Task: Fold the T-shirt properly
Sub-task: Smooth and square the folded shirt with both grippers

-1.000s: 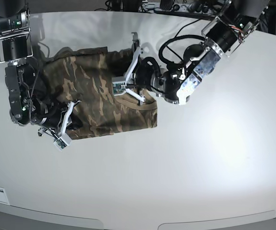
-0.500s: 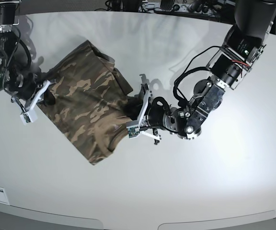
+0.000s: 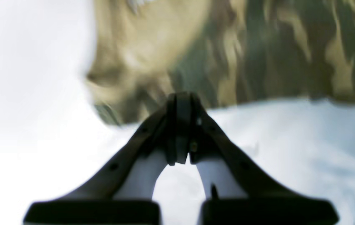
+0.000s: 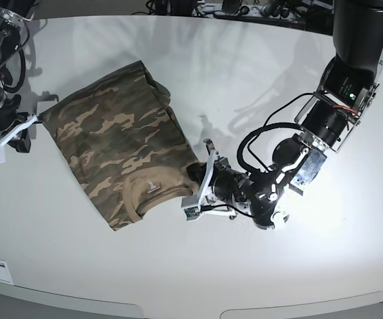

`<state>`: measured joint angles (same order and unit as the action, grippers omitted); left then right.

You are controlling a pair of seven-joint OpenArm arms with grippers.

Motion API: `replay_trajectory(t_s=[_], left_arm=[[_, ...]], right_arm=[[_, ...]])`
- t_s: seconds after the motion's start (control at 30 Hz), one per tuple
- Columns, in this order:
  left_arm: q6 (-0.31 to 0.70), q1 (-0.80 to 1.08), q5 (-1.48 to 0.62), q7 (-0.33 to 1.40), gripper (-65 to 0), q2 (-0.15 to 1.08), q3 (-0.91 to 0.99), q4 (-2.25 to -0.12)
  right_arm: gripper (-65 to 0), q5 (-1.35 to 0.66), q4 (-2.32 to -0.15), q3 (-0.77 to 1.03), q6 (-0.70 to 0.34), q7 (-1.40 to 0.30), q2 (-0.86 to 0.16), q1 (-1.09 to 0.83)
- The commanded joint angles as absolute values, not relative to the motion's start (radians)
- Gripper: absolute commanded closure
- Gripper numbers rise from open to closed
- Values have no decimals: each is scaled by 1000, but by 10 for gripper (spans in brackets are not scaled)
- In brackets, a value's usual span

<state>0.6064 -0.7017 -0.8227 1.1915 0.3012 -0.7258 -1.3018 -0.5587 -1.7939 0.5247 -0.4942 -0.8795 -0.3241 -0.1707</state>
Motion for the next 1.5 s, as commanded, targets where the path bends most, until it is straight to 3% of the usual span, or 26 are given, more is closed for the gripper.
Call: replay_trajectory(t_s=[0.0, 0.2, 0.33, 0.6, 0.8, 0.93, 1.1, 1.3, 1.47], left_arm=[[610, -722, -871, 1204, 0, 307, -718, -1313], [602, -650, -735, 1189, 0, 307, -718, -1296], [614, -591, -514, 1017, 0, 304, -718, -1235], [644, -600, -369, 797, 0, 177, -720, -945], [632, -664, -337, 737, 0, 113, -720, -921], [560, -735, -342, 801, 0, 91, -720, -924], [489, -816, -429, 1009, 0, 97, -719, -925], [494, -867, -653, 1155, 0, 149, -717, -941], [558, -867, -918, 1219, 0, 237, -693, -997]], right_arm=[[0, -575, -1786, 529, -507, -855, -341, -160], [0, -661, -1648, 529, -593, -877, -340, -164], [0, -805, -1638, 529, -676, -948, -323, -205], [0, -842, -1706, 529, -689, -947, -241, -309], [0, -839, -1745, 529, -688, -947, -169, -382], [0, -839, -1776, 529, -688, -947, -143, -408], [0, -842, -1886, 567, -645, -947, -142, -407], [0, -960, -2082, 668, -660, -947, -142, -405], [0, -1168, -2143, 733, -698, -1025, -182, -406]])
